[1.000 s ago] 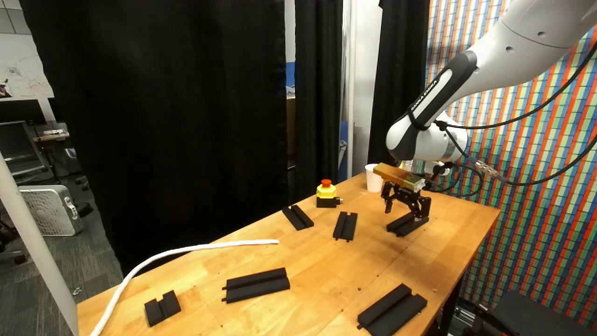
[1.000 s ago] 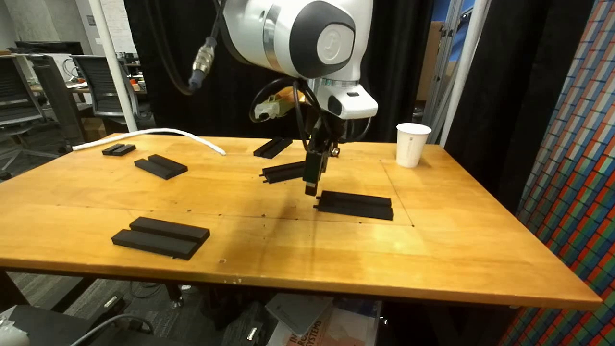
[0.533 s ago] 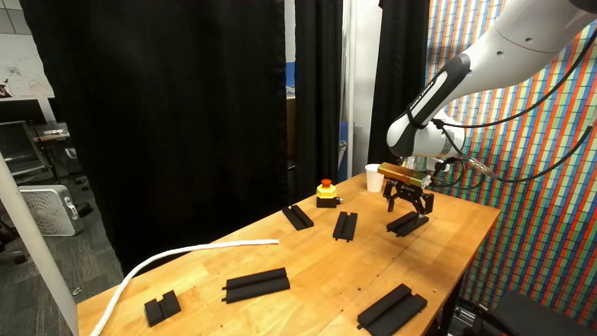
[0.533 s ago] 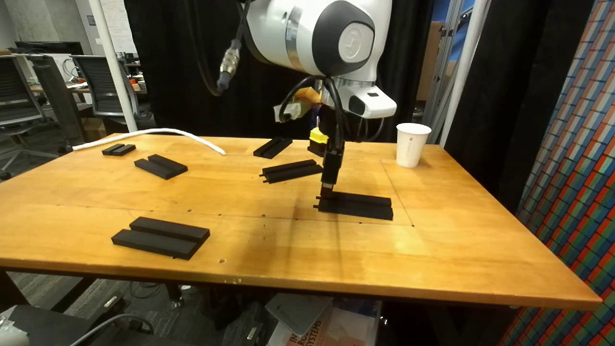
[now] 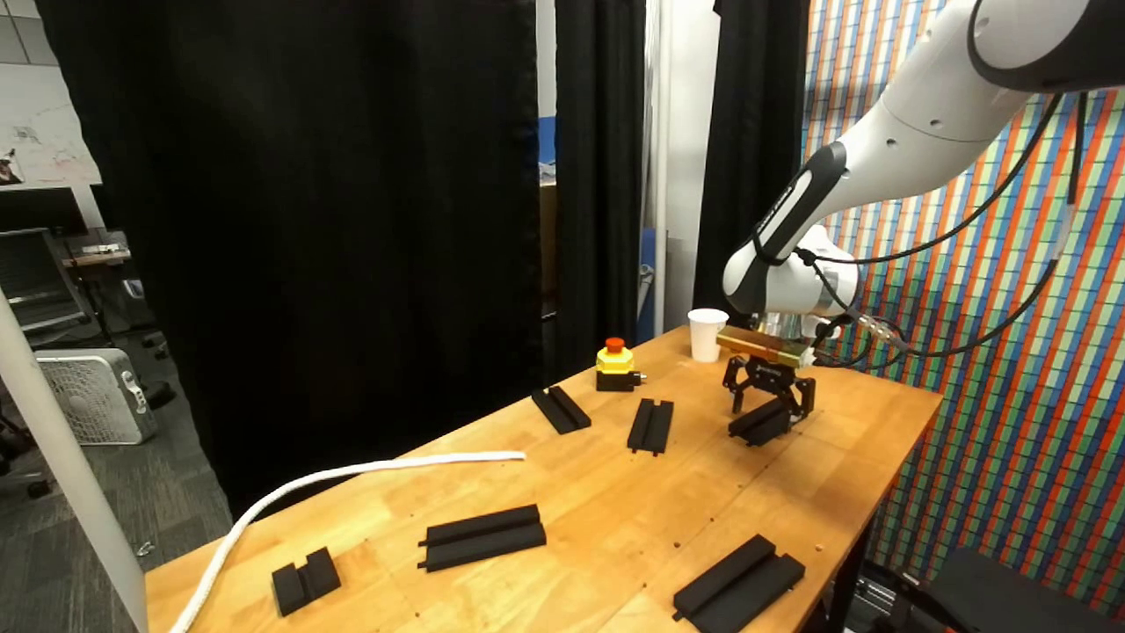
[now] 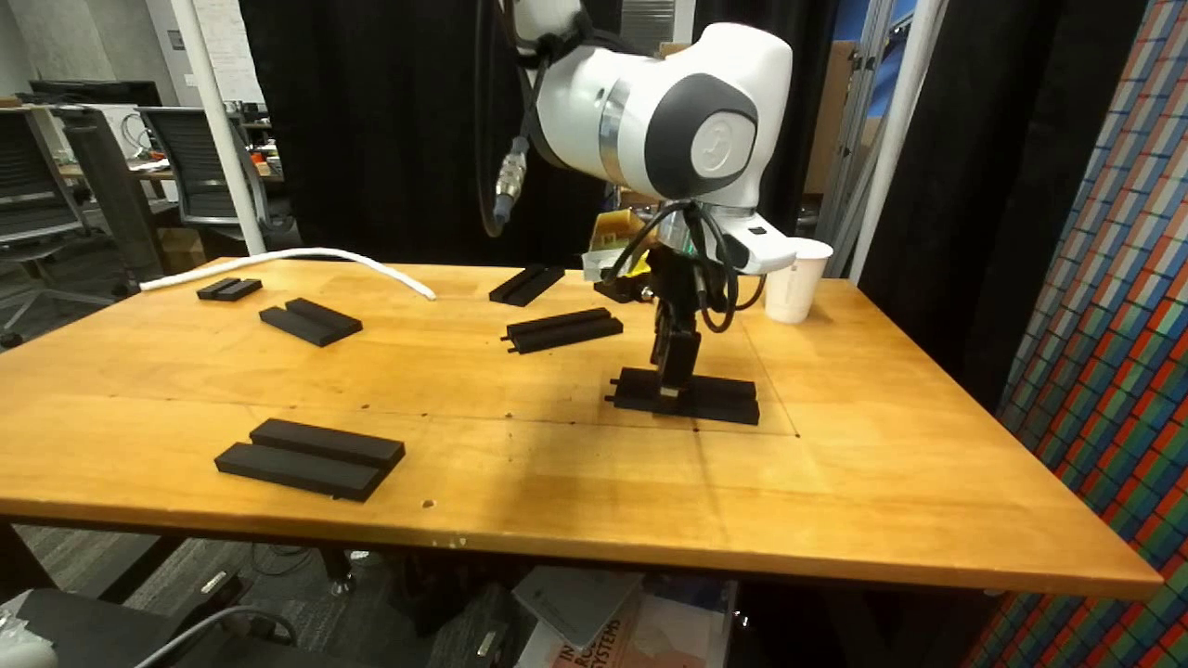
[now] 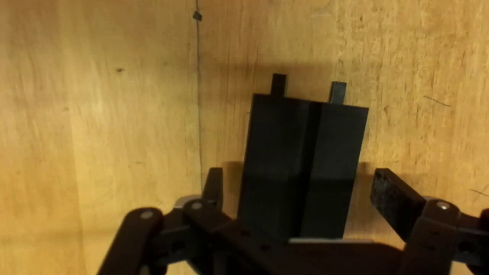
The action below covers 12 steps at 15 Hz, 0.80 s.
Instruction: Pick up three objects and align them in the straight line on the table
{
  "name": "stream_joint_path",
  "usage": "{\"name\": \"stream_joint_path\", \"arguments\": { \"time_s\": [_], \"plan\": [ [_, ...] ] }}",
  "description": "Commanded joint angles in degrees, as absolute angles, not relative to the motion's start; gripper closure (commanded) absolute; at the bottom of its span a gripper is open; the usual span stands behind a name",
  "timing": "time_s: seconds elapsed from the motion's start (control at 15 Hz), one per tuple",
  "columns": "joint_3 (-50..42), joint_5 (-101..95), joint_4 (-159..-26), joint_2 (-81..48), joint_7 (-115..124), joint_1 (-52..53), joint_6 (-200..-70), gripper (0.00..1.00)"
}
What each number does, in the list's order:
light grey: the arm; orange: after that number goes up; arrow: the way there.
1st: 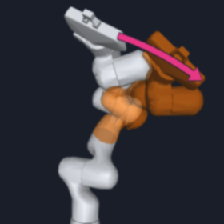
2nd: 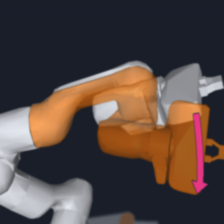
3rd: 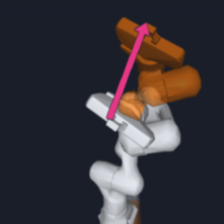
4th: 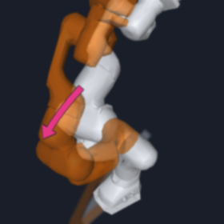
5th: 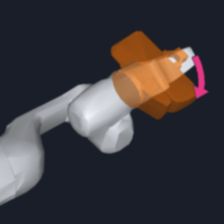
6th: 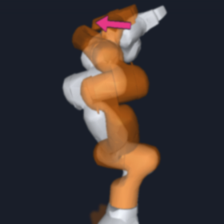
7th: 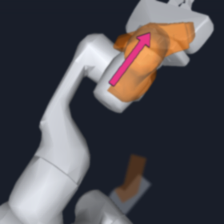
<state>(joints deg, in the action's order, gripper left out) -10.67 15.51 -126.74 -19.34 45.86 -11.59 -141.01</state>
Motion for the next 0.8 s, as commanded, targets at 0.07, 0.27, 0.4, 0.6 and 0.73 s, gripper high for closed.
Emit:
{"name": "stream_joint_path", "arguments": {
  "time_s": [0.07,0.27,0.4,0.6,0.73],
  "plan": [
    [-10.74,18.47,-123.19,-23.14,42.23,-12.0,-140.54,0.0],
    [-10.82,19.15,-123.06,-23.81,41.74,-11.74,-141.34,0.26],
    [-10.4,20.1,-123.2,-23.36,41.85,-11.54,-141.73,0.4],
    [-8.77,22.89,-123.97,-22.51,41.76,-10.84,-141.97,0.52],
    [-7.25,25.15,-124.51,-22.27,41.71,-10.02,-141.83,0.54]
  ]
}}
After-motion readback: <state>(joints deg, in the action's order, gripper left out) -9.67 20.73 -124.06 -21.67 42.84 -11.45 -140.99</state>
